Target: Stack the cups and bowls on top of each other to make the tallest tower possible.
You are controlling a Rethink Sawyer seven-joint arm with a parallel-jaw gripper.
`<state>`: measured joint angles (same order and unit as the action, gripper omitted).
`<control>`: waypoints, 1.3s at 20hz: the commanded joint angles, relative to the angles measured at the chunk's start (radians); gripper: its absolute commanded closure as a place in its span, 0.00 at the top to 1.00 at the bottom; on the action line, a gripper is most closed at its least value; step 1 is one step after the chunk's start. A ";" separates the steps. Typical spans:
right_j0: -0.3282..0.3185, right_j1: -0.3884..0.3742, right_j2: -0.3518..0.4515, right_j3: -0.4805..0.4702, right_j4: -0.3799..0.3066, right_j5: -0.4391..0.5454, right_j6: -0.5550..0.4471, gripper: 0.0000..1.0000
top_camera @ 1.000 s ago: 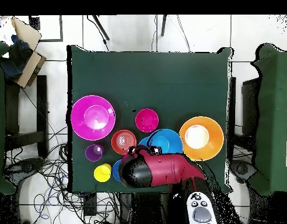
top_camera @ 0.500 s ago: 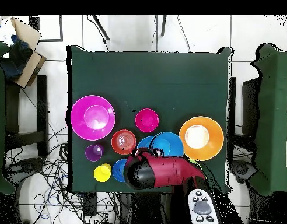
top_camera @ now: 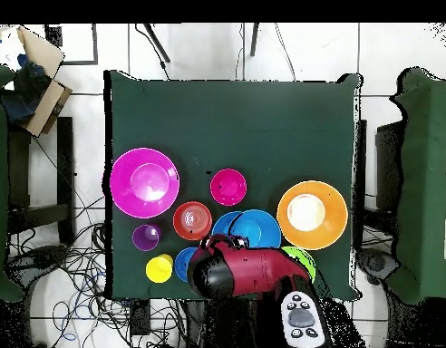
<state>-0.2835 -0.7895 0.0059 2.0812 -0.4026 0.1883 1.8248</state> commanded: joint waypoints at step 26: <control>0.145 0.044 -0.035 0.069 0.062 -0.074 0.201 0.00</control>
<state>-0.1566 -0.7897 -0.0544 2.1137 -0.3856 0.1822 1.8250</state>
